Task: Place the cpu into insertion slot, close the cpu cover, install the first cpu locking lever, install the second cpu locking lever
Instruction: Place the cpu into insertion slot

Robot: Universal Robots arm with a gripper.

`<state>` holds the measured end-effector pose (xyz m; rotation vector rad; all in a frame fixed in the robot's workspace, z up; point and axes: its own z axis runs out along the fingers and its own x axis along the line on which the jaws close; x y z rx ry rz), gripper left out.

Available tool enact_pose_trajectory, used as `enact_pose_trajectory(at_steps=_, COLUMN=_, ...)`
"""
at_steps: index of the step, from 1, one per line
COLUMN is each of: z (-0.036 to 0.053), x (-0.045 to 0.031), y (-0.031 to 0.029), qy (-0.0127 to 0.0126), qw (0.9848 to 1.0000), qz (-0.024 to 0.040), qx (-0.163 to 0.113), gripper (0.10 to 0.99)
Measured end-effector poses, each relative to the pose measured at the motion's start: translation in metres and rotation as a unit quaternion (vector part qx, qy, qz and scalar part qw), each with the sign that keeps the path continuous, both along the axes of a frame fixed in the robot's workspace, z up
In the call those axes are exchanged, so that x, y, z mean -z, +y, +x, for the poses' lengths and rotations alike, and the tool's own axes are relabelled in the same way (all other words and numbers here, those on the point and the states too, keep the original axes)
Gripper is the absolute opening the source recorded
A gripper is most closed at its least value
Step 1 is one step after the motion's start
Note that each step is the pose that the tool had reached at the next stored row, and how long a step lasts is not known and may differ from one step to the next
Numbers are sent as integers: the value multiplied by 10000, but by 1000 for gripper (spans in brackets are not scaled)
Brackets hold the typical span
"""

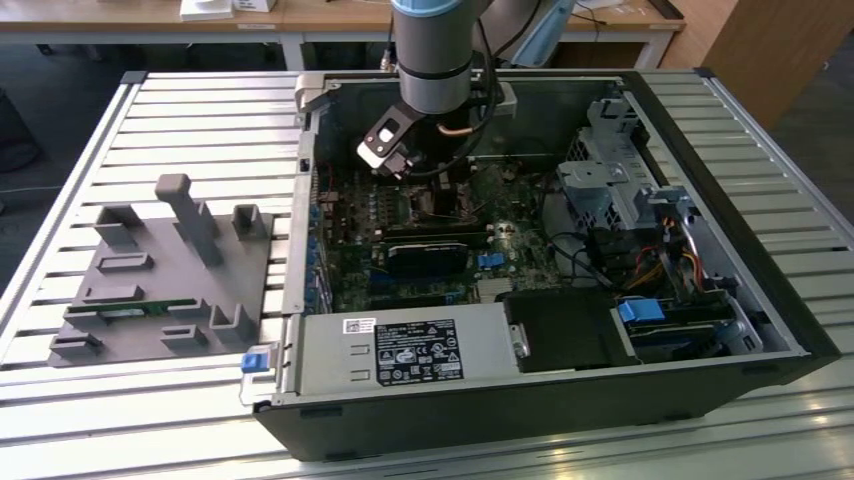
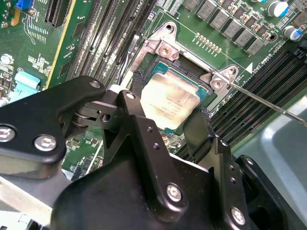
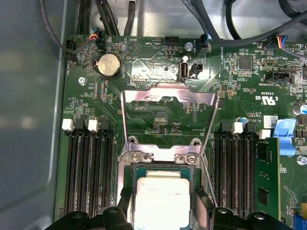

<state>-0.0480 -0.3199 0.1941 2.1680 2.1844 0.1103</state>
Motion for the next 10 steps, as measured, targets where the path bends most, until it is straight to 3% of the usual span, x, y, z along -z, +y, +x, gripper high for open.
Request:
enact_pose_trajectory(at_steps=4, z=0, x=-4, y=0, qy=0, qw=10000, qz=0, qx=0, gripper=616)
enact_pose_trajectory(at_steps=10, z=0, x=-89, y=0, qy=4, qw=10000, qz=0, qx=0, gripper=604)
